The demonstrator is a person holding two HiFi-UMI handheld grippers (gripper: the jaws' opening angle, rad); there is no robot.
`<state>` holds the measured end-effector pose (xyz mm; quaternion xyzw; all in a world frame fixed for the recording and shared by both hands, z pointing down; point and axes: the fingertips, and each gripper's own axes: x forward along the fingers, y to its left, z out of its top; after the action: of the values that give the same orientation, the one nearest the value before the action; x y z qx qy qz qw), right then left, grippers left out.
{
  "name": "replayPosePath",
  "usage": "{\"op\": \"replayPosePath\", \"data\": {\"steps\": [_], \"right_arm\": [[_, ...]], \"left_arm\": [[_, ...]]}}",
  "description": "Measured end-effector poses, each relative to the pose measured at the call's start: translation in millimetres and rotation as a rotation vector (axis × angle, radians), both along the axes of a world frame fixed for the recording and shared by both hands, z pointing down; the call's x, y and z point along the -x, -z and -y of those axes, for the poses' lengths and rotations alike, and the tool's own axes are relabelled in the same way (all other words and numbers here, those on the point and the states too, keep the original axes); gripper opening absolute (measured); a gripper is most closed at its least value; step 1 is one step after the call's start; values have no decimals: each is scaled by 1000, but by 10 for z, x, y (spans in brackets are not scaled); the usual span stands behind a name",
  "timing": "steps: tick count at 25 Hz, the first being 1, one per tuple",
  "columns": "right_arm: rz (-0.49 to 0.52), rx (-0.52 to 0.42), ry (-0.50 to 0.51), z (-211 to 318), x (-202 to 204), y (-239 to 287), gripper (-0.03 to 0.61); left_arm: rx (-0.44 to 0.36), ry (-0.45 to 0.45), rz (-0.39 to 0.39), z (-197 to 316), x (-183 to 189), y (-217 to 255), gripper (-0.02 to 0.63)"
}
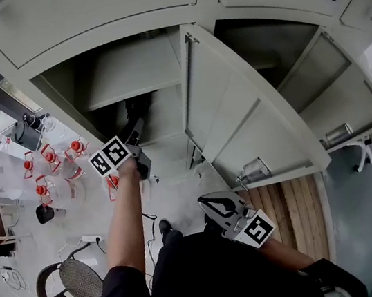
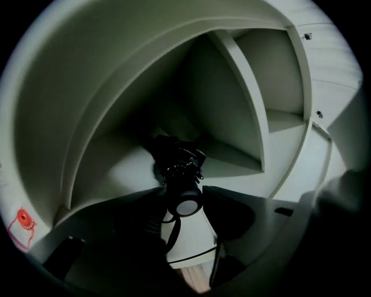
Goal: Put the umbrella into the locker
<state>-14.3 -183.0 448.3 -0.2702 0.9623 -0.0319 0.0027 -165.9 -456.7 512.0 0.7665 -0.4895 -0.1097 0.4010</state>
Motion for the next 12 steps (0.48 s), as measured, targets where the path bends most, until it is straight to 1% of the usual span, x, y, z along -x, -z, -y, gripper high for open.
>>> {"op": "replayPosePath", "data": {"steps": [2,3,9,12], "right_arm": [[1,0,-6,4,-21,-6,12],[3,-1,-8,5,-24,-5,12],[17,-6,-5,28,-21,23,12],[8,2,2,33,-28,-6,12]], "left_arm": [[23,-12,28,55,-20,2,206],[34,-26,66,60,-41,-13,206],[51,-110,433,-29,-97,-201,206],[51,-131,574,-73,-86,-290,206]]}}
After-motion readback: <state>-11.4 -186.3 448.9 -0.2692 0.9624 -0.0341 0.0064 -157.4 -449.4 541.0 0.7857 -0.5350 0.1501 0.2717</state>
